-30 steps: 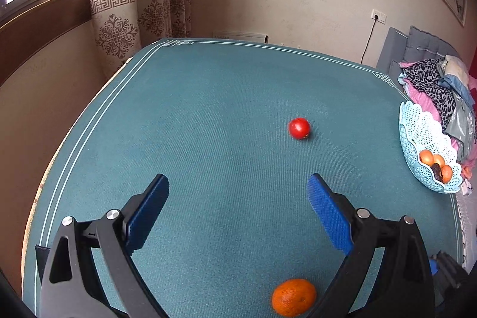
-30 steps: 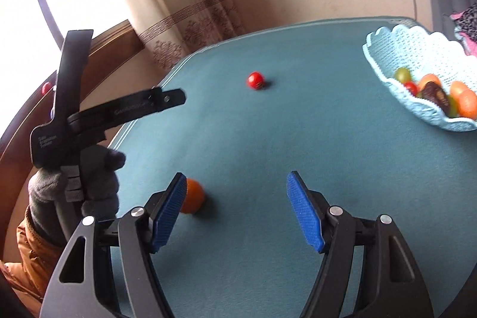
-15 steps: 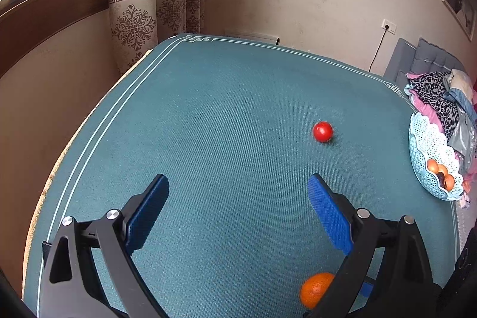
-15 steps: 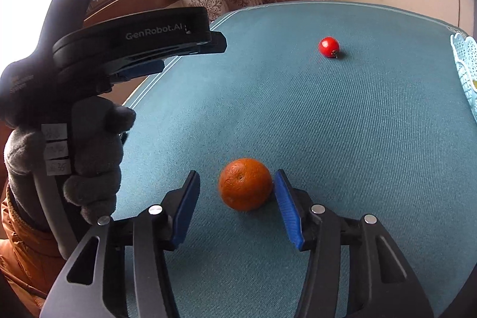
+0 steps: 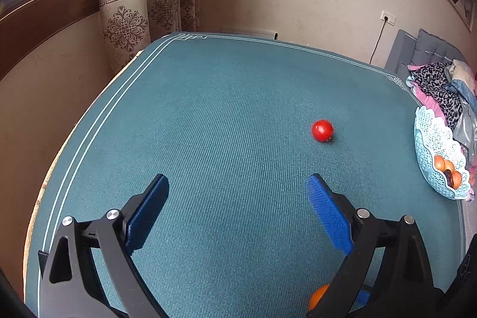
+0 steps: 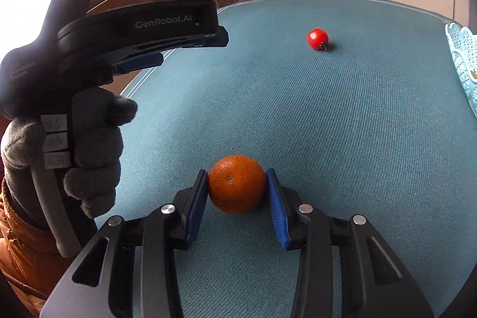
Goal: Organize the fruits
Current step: 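Grasp the red tomato with the left gripper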
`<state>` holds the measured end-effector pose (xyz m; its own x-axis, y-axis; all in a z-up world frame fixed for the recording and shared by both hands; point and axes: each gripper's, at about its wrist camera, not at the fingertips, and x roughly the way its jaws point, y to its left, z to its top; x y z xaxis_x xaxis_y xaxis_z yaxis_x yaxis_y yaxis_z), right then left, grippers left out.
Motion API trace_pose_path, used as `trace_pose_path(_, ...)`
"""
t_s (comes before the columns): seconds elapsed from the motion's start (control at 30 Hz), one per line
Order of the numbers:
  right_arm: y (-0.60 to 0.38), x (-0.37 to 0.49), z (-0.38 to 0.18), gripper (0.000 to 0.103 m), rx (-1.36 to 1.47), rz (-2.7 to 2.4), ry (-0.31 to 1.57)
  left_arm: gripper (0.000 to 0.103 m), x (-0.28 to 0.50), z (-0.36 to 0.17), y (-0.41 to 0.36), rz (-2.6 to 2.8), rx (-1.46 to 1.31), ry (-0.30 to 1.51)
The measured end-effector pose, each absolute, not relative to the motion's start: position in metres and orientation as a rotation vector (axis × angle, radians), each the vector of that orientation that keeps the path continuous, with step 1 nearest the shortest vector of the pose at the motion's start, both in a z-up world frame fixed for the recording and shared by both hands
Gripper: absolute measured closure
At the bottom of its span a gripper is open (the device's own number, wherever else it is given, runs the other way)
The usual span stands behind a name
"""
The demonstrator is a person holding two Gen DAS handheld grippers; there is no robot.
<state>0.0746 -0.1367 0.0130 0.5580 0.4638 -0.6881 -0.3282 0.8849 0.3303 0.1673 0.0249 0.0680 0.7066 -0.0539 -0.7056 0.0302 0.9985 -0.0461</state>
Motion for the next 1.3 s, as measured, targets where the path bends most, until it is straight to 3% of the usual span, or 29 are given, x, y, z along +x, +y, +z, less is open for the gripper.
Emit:
trace_pose_path(0.67, -0.203, 0.075, 0.029, 0.063, 0.228, 0.285, 0.759, 0.009, 0.249, 0.043, -0.058, -0.151, 0.043, 0.816)
trace_pose_path(0.83, -0.21, 0.079, 0.026, 0.063, 0.252, 0.268, 0.765, 0.029, 0.263, 0.035, -0.072, -0.172, 0.067, 0.838)
trace_pose_path(1.1, -0.213, 0.067, 0.029, 0.063, 0.263, 0.254, 0.764, 0.048, 0.277, 0.022, -0.081, -0.194, 0.064, 0.872)
trace_pose_path(1.3, -0.21, 0.068, 0.028, 0.063, 0.262, 0.246, 0.768, 0.068, 0.276, 0.021, -0.079, -0.213, 0.051, 0.852)
